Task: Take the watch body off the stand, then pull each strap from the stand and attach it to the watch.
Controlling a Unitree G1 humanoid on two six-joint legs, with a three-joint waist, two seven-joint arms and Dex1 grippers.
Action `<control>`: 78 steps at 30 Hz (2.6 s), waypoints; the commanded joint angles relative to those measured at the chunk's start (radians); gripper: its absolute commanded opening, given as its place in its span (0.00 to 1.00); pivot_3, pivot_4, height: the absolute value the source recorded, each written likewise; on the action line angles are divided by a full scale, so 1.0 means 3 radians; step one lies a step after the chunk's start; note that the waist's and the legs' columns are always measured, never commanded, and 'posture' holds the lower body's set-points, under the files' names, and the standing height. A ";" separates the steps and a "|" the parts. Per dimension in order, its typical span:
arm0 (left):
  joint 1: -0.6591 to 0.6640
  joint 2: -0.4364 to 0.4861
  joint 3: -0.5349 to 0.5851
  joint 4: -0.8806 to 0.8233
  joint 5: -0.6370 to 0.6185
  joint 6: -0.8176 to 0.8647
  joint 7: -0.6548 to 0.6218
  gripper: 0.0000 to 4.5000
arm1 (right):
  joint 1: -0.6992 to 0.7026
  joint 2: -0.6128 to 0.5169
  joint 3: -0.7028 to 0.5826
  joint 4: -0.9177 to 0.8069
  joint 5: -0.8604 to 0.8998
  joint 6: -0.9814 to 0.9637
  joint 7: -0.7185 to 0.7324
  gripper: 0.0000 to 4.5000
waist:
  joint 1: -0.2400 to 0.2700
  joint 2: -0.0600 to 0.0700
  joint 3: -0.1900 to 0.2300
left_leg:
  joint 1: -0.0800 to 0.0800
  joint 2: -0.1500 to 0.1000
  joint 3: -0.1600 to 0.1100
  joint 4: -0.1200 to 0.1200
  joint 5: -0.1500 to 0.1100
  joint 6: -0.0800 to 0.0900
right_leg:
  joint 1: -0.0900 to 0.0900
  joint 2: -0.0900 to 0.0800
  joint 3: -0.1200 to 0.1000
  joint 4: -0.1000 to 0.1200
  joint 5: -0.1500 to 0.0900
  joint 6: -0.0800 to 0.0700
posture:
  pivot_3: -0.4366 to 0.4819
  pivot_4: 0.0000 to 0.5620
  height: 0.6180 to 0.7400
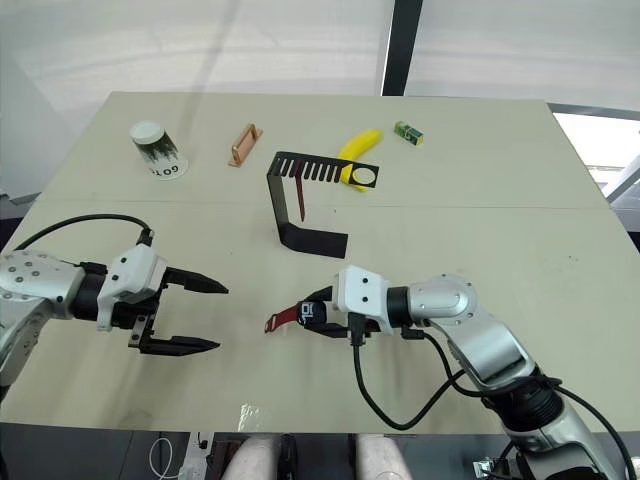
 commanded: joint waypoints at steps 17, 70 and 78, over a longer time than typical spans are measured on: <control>0.0160 0.0094 0.0098 -0.0020 0.0089 -0.0249 -0.0057 1.00 | 0.0197 -0.0298 0.0227 -0.0294 -0.0293 0.0434 0.0013 0.36 | 0.0001 0.0000 0.0000 | 0.0001 0.0000 0.0000 0.0000 0.0000 0.0000 | -0.0001 0.0000 0.0000 0.0003 0.0000 0.0000 | 0.48 0.27 1.00; 0.0950 -0.0695 0.1401 -0.0386 -0.0606 0.0466 0.1372 1.00 | 0.1223 -0.0530 -0.2098 0.0050 0.0938 0.0274 -0.0146 0.88 | 0.0011 -0.0003 -0.0003 | 0.0018 0.0000 0.0003 -0.0003 -0.0004 0.0006 | 0.0017 0.0001 0.0003 0.0002 -0.0001 -0.0001 | 0.48 0.27 1.00; 0.0560 -0.1297 0.0792 -0.1043 -0.0525 0.0759 0.2364 1.00 | 0.0550 0.0101 -0.1281 0.0167 0.0576 0.0399 -0.0753 0.05 | 0.0005 -0.0004 -0.0003 | 0.0010 0.0000 0.0002 0.0005 0.0000 -0.0001 | 0.0009 0.0003 0.0003 0.0009 0.0000 0.0000 | 0.48 0.27 1.00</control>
